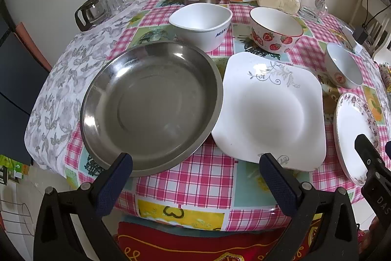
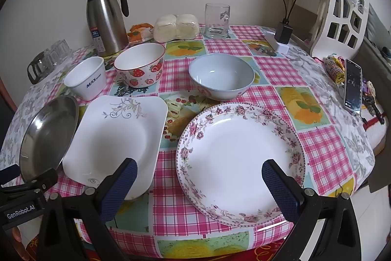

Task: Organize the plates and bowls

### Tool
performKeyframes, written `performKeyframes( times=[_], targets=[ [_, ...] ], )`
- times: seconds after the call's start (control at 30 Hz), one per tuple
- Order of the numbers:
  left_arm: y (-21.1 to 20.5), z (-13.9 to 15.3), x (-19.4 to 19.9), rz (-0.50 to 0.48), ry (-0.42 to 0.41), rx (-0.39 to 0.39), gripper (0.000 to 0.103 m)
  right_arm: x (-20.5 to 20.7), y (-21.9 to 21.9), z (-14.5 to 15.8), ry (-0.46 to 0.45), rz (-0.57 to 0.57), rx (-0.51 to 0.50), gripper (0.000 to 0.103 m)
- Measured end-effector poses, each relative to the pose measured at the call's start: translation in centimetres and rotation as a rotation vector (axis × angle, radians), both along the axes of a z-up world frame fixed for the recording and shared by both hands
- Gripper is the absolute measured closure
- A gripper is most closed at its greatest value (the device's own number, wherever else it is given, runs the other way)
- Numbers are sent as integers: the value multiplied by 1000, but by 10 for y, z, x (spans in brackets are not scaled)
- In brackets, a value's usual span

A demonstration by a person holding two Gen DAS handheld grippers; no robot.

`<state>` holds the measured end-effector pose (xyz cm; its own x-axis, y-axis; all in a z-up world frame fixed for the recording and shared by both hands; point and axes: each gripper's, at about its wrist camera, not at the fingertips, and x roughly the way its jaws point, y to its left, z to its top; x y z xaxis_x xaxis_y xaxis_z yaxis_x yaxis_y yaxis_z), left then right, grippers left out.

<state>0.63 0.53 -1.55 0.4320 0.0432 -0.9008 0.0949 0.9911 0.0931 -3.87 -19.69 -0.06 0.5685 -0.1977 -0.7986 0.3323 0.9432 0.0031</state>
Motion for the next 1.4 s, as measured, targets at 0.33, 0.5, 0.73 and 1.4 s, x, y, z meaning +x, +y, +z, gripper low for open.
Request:
performKeyframes(
  times=[0.33, 0.5, 0.73, 1.4],
  targets=[
    [-1, -3, 1, 4, 17, 10, 0, 1, 0, 0, 3, 2, 0, 0],
    [-2, -4, 1, -1, 24, 17, 0, 0, 1, -2, 7, 4, -3, 0],
    [-3, -7, 1, -1, 32, 22, 0, 1, 0, -2, 15, 4, -2, 0],
    [-4, -9, 2, 3, 40, 15, 0, 3, 3, -5, 32, 11, -9, 0]
  ],
)
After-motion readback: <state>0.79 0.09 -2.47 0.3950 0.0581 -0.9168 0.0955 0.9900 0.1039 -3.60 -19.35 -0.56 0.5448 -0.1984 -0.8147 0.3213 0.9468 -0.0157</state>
